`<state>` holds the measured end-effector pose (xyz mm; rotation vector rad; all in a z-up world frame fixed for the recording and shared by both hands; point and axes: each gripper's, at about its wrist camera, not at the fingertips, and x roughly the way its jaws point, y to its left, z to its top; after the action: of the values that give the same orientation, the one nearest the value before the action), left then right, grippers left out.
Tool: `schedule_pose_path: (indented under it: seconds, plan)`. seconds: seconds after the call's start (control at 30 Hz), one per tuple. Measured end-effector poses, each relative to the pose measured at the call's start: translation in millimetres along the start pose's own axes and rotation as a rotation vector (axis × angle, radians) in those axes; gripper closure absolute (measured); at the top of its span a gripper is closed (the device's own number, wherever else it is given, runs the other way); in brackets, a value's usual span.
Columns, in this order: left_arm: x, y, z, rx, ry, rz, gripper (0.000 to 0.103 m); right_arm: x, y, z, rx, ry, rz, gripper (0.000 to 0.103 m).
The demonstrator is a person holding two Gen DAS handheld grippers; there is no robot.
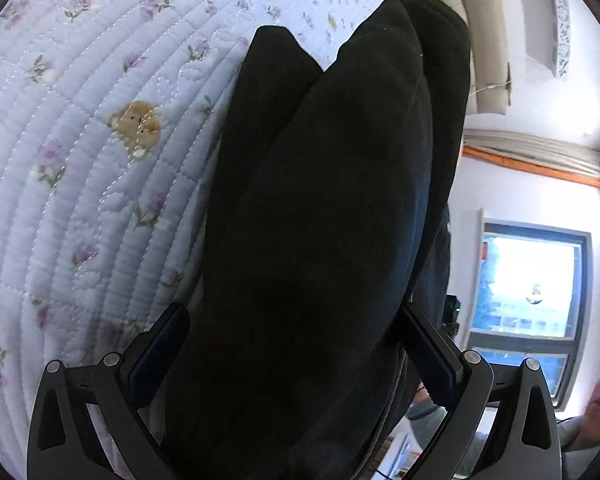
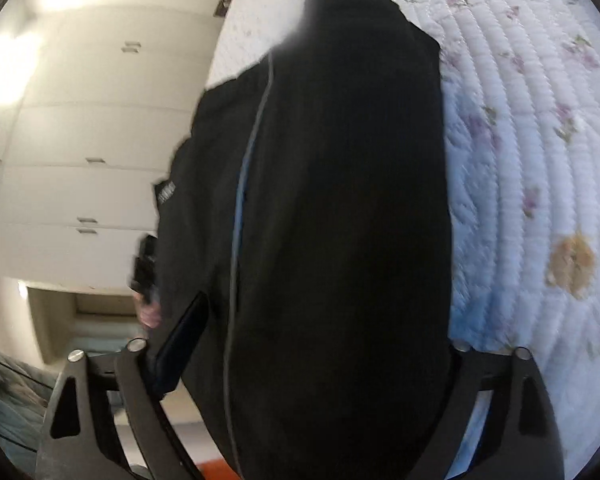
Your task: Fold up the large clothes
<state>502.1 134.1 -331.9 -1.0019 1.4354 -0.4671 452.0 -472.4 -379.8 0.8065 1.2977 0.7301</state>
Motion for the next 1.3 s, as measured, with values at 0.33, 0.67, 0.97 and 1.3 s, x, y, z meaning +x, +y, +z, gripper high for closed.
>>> schedule_pose_path:
  seconds: [0.33,0.67,0.97,1.3]
  plan:
    - [-15.2,-63.8,-22.6,0.211,-0.154,0.135,0.065,-10.8,41.2,-13.9,-0.101,-0.118,-0.161,0.051]
    - [-104.0,-181.0,-72.3,0.535,-0.254,0.047,0.068,-32.6,172.4,-74.8,-0.277,-0.217,-0.15,0.058]
    - [-176.3,-162.8,-153.7,0.537,-0.235,-0.019,0.068,-59.7,247.5,-140.4,-0.31,-0.244,-0.222,0.058]
    - [-126.1,-42.4,-200.3,0.363,-0.166,0.014,0.068,-21.3,175.8,-142.6,-0.228,-0.138,-0.335,0.058]
